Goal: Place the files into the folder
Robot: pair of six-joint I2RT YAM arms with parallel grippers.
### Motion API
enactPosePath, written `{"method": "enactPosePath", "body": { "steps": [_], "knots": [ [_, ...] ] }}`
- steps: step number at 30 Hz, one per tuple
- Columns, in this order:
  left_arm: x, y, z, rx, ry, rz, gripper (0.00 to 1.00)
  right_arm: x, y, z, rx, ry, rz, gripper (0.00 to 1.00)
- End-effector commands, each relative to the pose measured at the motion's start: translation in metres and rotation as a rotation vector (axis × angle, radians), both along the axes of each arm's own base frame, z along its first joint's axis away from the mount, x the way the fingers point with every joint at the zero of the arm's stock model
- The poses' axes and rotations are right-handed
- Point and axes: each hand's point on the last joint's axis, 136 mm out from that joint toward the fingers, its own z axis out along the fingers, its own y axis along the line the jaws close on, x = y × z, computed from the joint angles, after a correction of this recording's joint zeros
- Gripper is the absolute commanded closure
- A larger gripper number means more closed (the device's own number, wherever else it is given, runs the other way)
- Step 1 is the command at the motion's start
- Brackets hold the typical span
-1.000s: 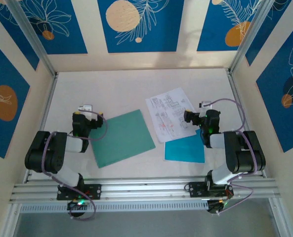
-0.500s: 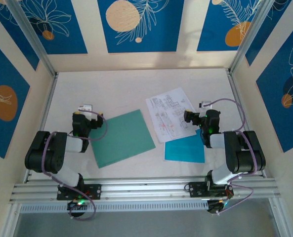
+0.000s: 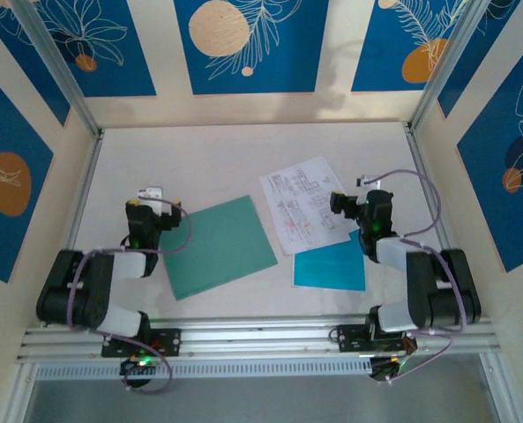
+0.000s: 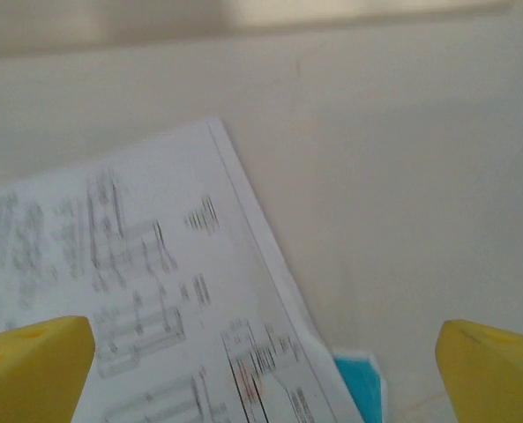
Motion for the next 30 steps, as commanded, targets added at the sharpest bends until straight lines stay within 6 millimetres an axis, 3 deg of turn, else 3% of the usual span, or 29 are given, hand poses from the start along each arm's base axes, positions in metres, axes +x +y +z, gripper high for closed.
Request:
{"method": "enactPosePath", "body": {
  "steps": [1,2,3,4,5,6,7,8,11,13,14,15,16,18,21,25,30],
  "knots": [
    [-0.001,-0.007,0.074,0.027,-0.117,0.081,0.0,0.003,-0.011,0.088,0.092,-0.141,-0.151,0.01],
    [-0.002,-0.008,0.09,-0.05,-0.13,0.13,0.0,-0.004,-0.027,0.093,0.256,-0.09,-0.305,0.01],
    [-0.005,-0.006,0.092,-0.196,-0.056,0.196,0.0,-0.021,-0.045,0.088,0.491,0.052,-0.519,0.01],
    [-0.019,-0.006,0.08,-0.38,0.102,0.277,0.0,-0.051,-0.054,0.076,0.661,0.25,-0.706,0.01],
    [-0.028,-0.01,0.082,-0.495,0.183,0.319,0.0,-0.064,-0.059,0.072,0.706,0.331,-0.79,0.01],
    [-0.026,-0.023,0.085,-0.565,0.218,0.276,0.0,-0.062,-0.053,0.069,0.729,0.387,-0.747,0.02],
    [-0.02,-0.046,0.086,-0.613,0.254,0.157,0.0,-0.052,-0.04,0.068,0.764,0.425,-0.63,0.18],
    [-0.02,-0.061,0.084,-0.646,0.312,0.108,0.0,-0.044,-0.024,0.07,0.786,0.448,-0.507,0.26],
    [-0.039,-0.112,0.068,-0.58,0.521,-0.044,0.01,-0.048,0.016,0.072,0.675,0.546,-0.359,0.27],
    [-0.07,-0.155,0.052,-0.402,0.637,-0.209,0.13,-0.056,0.053,0.078,0.522,0.582,-0.22,0.26],
    [-0.083,-0.164,0.043,-0.314,0.692,-0.232,0.15,-0.062,0.065,0.079,0.468,0.595,-0.181,0.26],
    [-0.101,-0.172,0.031,-0.222,0.763,-0.24,0.17,-0.07,0.084,0.078,0.418,0.615,-0.108,0.19],
    [-0.114,-0.179,0.018,-0.169,0.827,-0.251,0.22,-0.079,0.099,0.075,0.393,0.638,-0.055,0.13],
    [-0.134,-0.189,-0.006,-0.134,0.937,-0.272,0.31,-0.097,0.12,0.065,0.384,0.685,0.022,0.13],
    [-0.144,-0.196,-0.035,-0.133,1.025,-0.254,0.39,-0.122,0.141,0.047,0.392,0.757,0.098,0.16],
    [-0.139,-0.205,-0.066,-0.125,1.123,-0.205,0.49,-0.142,0.156,0.029,0.387,0.831,0.155,0.22],
    [-0.115,-0.199,-0.09,-0.204,1.145,-0.061,0.56,-0.148,0.16,0.02,0.385,0.873,0.172,0.22]
  ]
}}
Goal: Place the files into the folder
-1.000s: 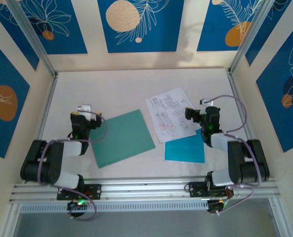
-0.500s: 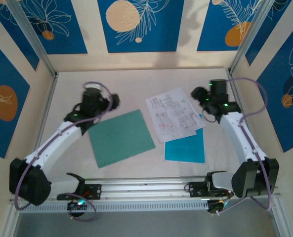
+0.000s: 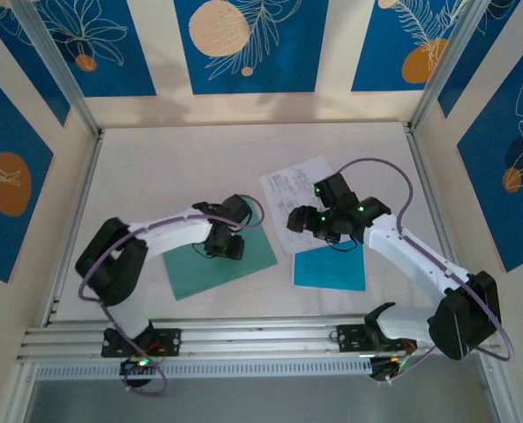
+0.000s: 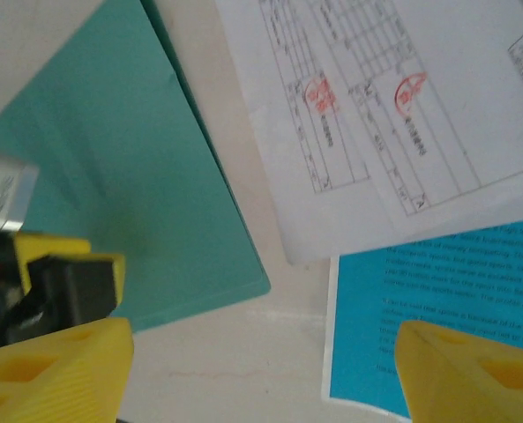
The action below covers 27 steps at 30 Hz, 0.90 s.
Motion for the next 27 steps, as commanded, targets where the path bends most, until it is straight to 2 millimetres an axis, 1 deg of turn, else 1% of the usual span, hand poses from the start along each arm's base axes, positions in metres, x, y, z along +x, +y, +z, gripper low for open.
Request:
{"method": "enactPosePath", "body": {
  "steps": [1,3,7,9,13,15,16,18,21,23,27],
  "knots": [
    [0.019,0.01,-0.004,-0.034,0.026,0.162,0.59,-0.01,0.004,-0.006,0.02,0.049,0.034,0.22],
    [0.032,0.018,-0.013,-0.07,0.045,0.26,0.64,-0.013,0.004,-0.008,0.024,0.061,0.036,0.23],
    [0.06,0.036,-0.03,-0.142,0.074,0.438,0.68,-0.015,0.002,-0.012,0.026,0.086,0.036,0.23],
    [0.077,0.046,-0.036,-0.185,0.078,0.537,0.7,-0.014,0.002,-0.015,0.031,0.106,0.031,0.23],
    [0.119,0.051,-0.04,-0.302,0.072,0.706,0.71,-0.011,0.01,-0.021,0.062,0.153,0.039,0.24],
    [0.14,0.048,-0.038,-0.375,0.067,0.794,0.71,-0.007,0.018,-0.022,0.086,0.176,0.046,0.26],
    [0.15,0.047,-0.036,-0.413,0.06,0.843,0.71,-0.005,0.023,-0.024,0.097,0.192,0.049,0.26],
    [0.164,0.044,-0.03,-0.46,0.043,0.922,0.72,0.0,0.032,-0.027,0.115,0.225,0.047,0.28],
    [0.174,0.046,-0.01,-0.502,-0.001,1.01,0.71,0.01,0.049,-0.035,0.138,0.279,0.05,0.32],
    [0.173,0.048,0.007,-0.514,-0.036,1.027,0.68,0.019,0.061,-0.039,0.153,0.304,0.048,0.32],
    [0.155,0.057,0.048,-0.528,-0.094,1.036,0.52,0.042,0.089,-0.046,0.182,0.35,0.021,0.32]
  ]
}}
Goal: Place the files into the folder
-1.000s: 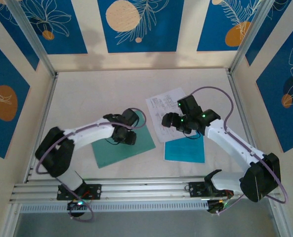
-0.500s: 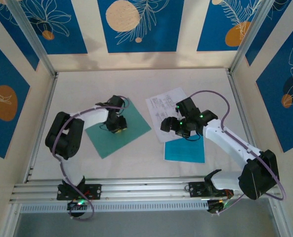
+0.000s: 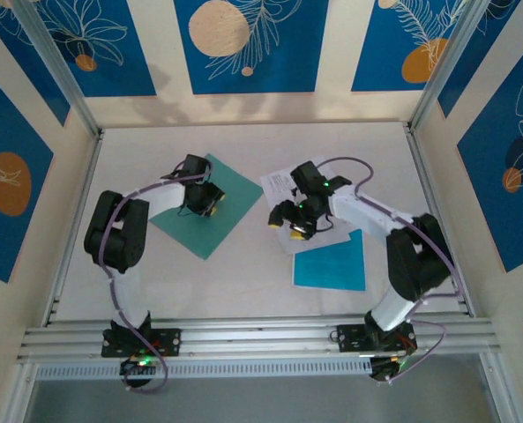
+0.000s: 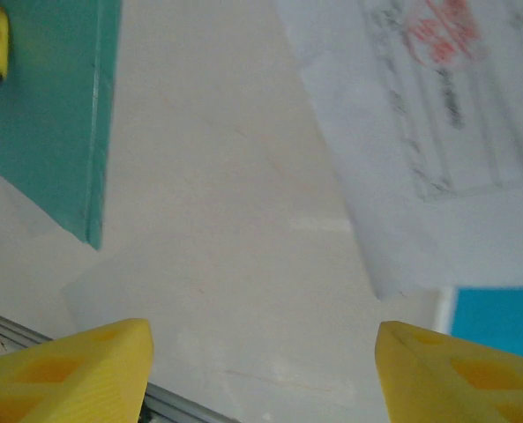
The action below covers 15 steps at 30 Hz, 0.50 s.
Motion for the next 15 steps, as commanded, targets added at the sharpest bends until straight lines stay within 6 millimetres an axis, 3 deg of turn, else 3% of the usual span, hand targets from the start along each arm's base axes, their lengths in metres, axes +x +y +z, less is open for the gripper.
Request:
{"method": "enactPosePath", "body": {
  "steps": [1,4,6,11,15],
  "knots": [
    [-0.017,0.013,0.045,0.005,-0.053,0.086,0.49,0.014,0.032,0.003,0.072,0.057,-0.023,0.32],
    [-0.039,0.024,0.068,0.015,-0.087,0.081,0.43,0.033,0.056,-0.004,0.095,0.091,-0.048,0.32],
    [-0.054,0.031,0.073,0.019,-0.091,0.058,0.42,0.047,0.07,-0.008,0.088,0.083,-0.06,0.32],
    [-0.094,0.047,0.057,0.043,-0.022,-0.03,0.4,0.077,0.088,-0.026,0.044,0.097,-0.134,0.32],
    [-0.112,0.062,0.055,0.045,-0.022,-0.051,0.39,0.092,0.095,-0.043,0.021,0.113,-0.178,0.33]
  ]
}}
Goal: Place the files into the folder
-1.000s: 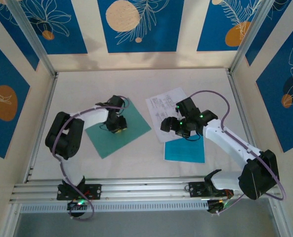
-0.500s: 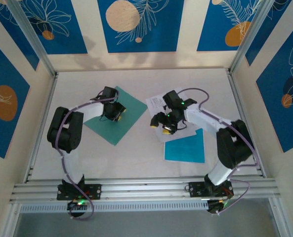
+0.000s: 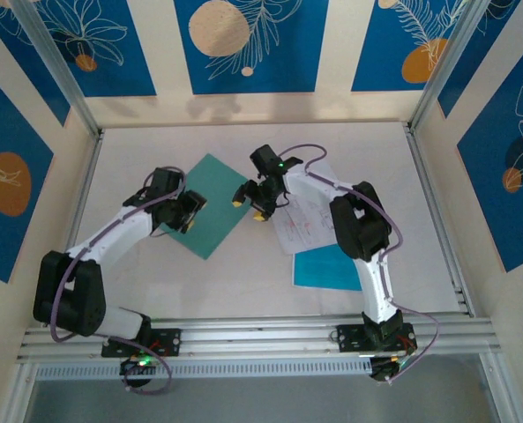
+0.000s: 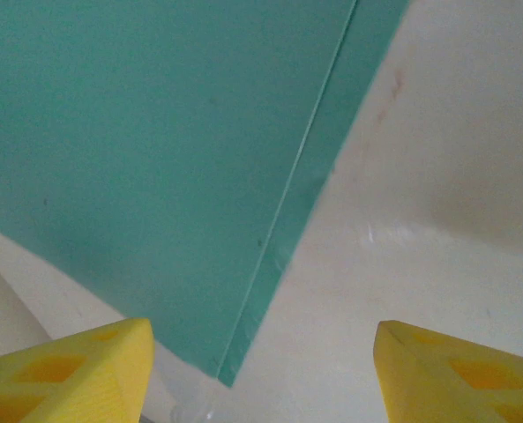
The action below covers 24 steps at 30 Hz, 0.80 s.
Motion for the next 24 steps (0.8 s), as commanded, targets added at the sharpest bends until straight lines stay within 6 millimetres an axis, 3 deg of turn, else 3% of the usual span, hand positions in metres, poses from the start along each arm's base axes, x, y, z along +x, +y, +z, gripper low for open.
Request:
{"method": "enactPosePath", "body": {
  "steps": [1,13,24],
  "knots": [
    [-0.026,0.014,-0.005,0.021,0.046,-0.047,0.39,0.01,0.002,-0.011,-0.027,0.039,-0.067,0.33],
    [-0.065,0.024,-0.01,0.061,0.082,-0.122,0.38,0.035,0.015,-0.026,-0.024,0.042,-0.109,0.33],
    [-0.077,0.026,-0.014,0.066,0.096,-0.136,0.38,0.04,0.015,-0.034,-0.029,0.051,-0.122,0.33]
  ]
}}
